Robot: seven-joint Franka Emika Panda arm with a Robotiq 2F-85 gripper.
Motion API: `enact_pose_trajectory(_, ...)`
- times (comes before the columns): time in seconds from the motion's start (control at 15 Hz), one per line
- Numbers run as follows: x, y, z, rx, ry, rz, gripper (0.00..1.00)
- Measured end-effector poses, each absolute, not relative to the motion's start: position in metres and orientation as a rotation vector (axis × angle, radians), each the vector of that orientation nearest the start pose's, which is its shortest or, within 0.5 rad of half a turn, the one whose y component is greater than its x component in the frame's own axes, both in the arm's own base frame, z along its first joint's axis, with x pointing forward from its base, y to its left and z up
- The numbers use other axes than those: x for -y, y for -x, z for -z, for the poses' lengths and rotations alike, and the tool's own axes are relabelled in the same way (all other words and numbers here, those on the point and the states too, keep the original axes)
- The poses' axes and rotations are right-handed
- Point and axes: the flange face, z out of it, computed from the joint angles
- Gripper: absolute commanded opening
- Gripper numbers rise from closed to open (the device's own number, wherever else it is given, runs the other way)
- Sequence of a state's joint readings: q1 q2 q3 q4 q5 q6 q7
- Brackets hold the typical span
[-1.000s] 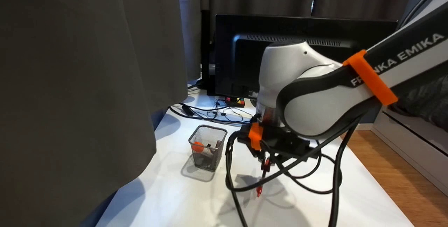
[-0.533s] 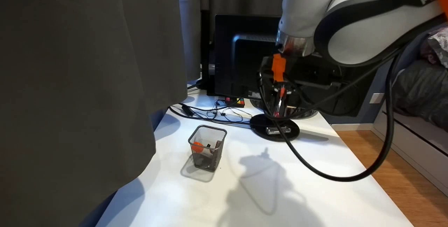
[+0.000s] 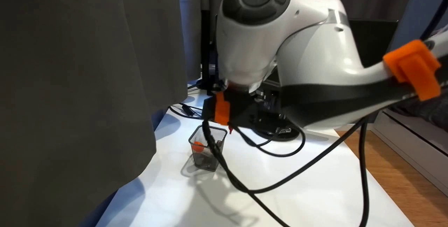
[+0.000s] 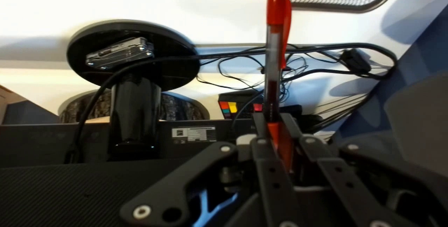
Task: Put the orange pen in the office pen holder
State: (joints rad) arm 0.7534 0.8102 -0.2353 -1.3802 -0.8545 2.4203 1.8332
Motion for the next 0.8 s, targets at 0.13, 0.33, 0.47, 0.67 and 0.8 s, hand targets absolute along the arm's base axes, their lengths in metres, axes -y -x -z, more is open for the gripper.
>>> enact_pose_trajectory(0.13, -0.433, -0.635, -0.248, -0.865, 2.8, 1.389, 0.03)
enact_pose_trajectory(0.33, -0.448, -0.642, -0.235, -0.853, 2.719, 1.528, 0.38)
enact_pose_trajectory(0.47, -0.447, -0.648, -0.226, -0.856, 2.719, 1.562, 0.45)
enact_pose_trajectory(0.67, -0.447, -0.649, -0.208, -0.84, 2.746, 1.554, 0.66)
enact_pose_trajectory(0.8, -0.446, -0.65, -0.208, -0.842, 2.747, 1.554, 0.8)
